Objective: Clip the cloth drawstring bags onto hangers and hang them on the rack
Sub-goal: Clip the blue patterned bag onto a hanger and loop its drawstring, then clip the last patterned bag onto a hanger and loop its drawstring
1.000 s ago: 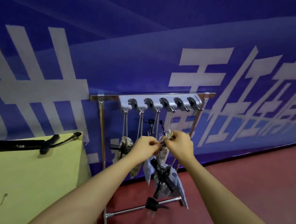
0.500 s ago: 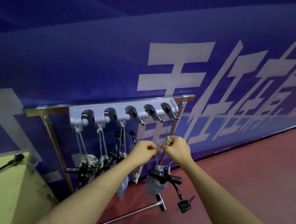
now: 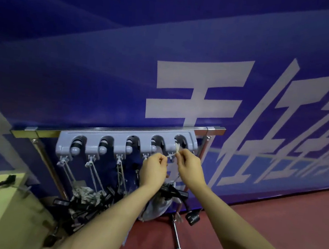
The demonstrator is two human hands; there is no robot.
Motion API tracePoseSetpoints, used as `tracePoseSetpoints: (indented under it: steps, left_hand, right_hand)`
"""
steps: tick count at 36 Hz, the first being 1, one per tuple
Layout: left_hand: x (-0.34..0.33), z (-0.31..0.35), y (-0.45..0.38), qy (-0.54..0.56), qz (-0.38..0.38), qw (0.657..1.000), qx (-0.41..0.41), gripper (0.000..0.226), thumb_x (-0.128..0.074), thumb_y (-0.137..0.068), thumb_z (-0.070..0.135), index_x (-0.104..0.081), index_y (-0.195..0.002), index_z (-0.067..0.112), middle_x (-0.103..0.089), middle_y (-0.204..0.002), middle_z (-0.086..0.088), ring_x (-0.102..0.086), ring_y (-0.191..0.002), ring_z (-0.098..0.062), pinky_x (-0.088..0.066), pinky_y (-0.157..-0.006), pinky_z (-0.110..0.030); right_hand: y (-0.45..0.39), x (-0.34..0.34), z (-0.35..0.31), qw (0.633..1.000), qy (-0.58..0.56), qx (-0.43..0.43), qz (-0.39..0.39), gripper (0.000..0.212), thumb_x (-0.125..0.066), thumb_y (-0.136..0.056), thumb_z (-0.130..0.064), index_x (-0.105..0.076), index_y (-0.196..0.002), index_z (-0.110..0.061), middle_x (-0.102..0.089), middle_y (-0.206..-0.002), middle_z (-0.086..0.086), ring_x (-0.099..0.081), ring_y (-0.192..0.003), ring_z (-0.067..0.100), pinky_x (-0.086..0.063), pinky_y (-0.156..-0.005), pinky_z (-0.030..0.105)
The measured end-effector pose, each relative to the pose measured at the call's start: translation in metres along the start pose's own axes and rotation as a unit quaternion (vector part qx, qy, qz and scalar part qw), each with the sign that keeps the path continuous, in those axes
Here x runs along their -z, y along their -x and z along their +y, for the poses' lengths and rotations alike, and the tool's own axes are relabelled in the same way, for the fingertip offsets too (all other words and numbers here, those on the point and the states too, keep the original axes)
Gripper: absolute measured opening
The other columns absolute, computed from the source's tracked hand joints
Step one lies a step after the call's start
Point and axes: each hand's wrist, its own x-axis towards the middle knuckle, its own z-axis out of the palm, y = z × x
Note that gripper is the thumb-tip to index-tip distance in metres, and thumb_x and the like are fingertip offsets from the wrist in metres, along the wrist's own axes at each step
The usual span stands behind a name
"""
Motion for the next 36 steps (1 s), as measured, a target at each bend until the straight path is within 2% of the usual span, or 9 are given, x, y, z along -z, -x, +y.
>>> tracePoseSetpoints:
  steps: [3, 7, 12, 15, 17, 20, 25, 30, 36]
  left_hand:
    - [-0.012, -0.001, -0.006, -0.021, 0.022, 0.999, 0.034, 0.025, -0.047, -0.094, 0.019, -0.062, -0.075, 0.016, -0.068, -0.073, -0.004, -0.067, -0.065, -0.023, -0.056, -0.063, -0.038]
    - [-0.021, -0.010, -0.005, -0.035, -0.002, 0.998, 0.044, 0.028, -0.046, -0.097, 0.020, -0.056, -0.071, 0.015, -0.065, -0.070, -0.007, -0.069, -0.060, -0.021, -0.050, -0.057, -0.032]
    - [-0.033, -0.024, -0.004, -0.025, -0.017, 0.999, 0.043, 0.017, -0.048, -0.096, 0.022, -0.062, -0.088, 0.018, -0.064, -0.072, -0.005, -0.065, -0.066, -0.026, -0.055, -0.062, -0.043]
    - [-0.029, -0.023, 0.002, -0.024, -0.020, 0.999, 0.033, 0.017, -0.046, -0.097, 0.018, -0.060, -0.101, 0.010, -0.062, -0.081, -0.004, -0.061, -0.074, -0.028, -0.052, -0.067, -0.041]
    - [-0.023, -0.025, 0.007, -0.012, -0.009, 0.999, 0.041, 0.015, -0.046, -0.096, 0.017, -0.057, -0.104, 0.010, -0.062, -0.089, -0.004, -0.063, -0.081, -0.028, -0.055, -0.073, -0.043]
    - [-0.014, -0.032, 0.012, 0.010, -0.018, 0.998, 0.059, 0.012, -0.048, -0.094, 0.014, -0.056, -0.104, 0.013, -0.063, -0.095, -0.004, -0.063, -0.087, -0.028, -0.054, -0.079, -0.045]
    - [0.013, -0.045, 0.027, 0.032, -0.032, 0.997, 0.064, 0.011, -0.047, -0.094, 0.010, -0.054, -0.101, 0.014, -0.065, -0.090, -0.009, -0.066, -0.082, -0.030, -0.054, -0.079, -0.047]
    - [0.056, -0.067, 0.050, 0.037, -0.025, 0.996, 0.076, 0.012, -0.044, -0.097, 0.010, -0.055, -0.103, 0.010, -0.064, -0.091, -0.009, -0.065, -0.077, -0.028, -0.055, -0.076, -0.043]
    - [0.128, -0.114, 0.085, 0.058, -0.006, 0.994, 0.091, 0.012, -0.042, -0.096, 0.008, -0.054, -0.096, 0.011, -0.063, -0.092, -0.011, -0.061, -0.077, -0.024, -0.055, -0.077, -0.040]
  right_hand:
    - [-0.010, -0.005, 0.007, 0.999, 0.037, -0.012, -0.025, 0.021, -0.040, -0.101, -0.022, -0.050, -0.087, -0.011, -0.046, -0.068, -0.004, -0.042, -0.058, 0.018, -0.032, -0.055, 0.037]
    - [-0.012, -0.013, 0.018, 0.995, 0.071, -0.039, -0.064, 0.023, -0.037, -0.099, -0.013, -0.045, -0.077, -0.008, -0.043, -0.065, 0.002, -0.037, -0.056, 0.020, -0.026, -0.050, 0.032]
    - [-0.008, -0.020, 0.025, 0.993, 0.062, -0.046, -0.089, 0.033, -0.036, -0.100, -0.016, -0.035, -0.067, -0.019, -0.040, -0.064, -0.002, -0.034, -0.054, 0.015, -0.024, -0.049, 0.031]
    - [-0.007, -0.022, 0.026, 0.994, 0.048, -0.072, -0.073, 0.019, -0.037, -0.099, -0.022, -0.053, -0.093, -0.015, -0.057, -0.086, 0.001, -0.053, -0.070, 0.020, -0.034, -0.056, 0.029]
    - [-0.003, -0.025, 0.028, 0.991, 0.064, -0.091, -0.078, 0.021, -0.038, -0.098, -0.021, -0.054, -0.103, -0.009, -0.059, -0.095, 0.007, -0.053, -0.076, 0.024, -0.036, -0.059, 0.030]
    - [0.006, -0.025, 0.027, 0.987, 0.084, -0.094, -0.103, 0.020, -0.039, -0.096, -0.017, -0.054, -0.095, -0.004, -0.058, -0.092, 0.011, -0.052, -0.075, 0.029, -0.035, -0.059, 0.031]
    - [0.028, -0.036, 0.014, 0.985, 0.067, -0.089, -0.131, 0.021, -0.042, -0.094, -0.016, -0.056, -0.091, -0.002, -0.062, -0.088, 0.017, -0.054, -0.072, 0.033, -0.035, -0.057, 0.034]
    - [0.047, -0.053, -0.017, 0.986, 0.048, -0.054, -0.149, 0.017, -0.045, -0.094, -0.017, -0.051, -0.079, -0.012, -0.052, -0.068, 0.005, -0.050, -0.064, 0.027, -0.038, -0.058, 0.035]
    - [0.090, -0.094, -0.077, 0.983, 0.025, -0.003, -0.183, 0.016, -0.047, -0.096, -0.017, -0.053, -0.082, -0.012, -0.056, -0.069, 0.007, -0.051, -0.064, 0.026, -0.043, -0.061, 0.039]
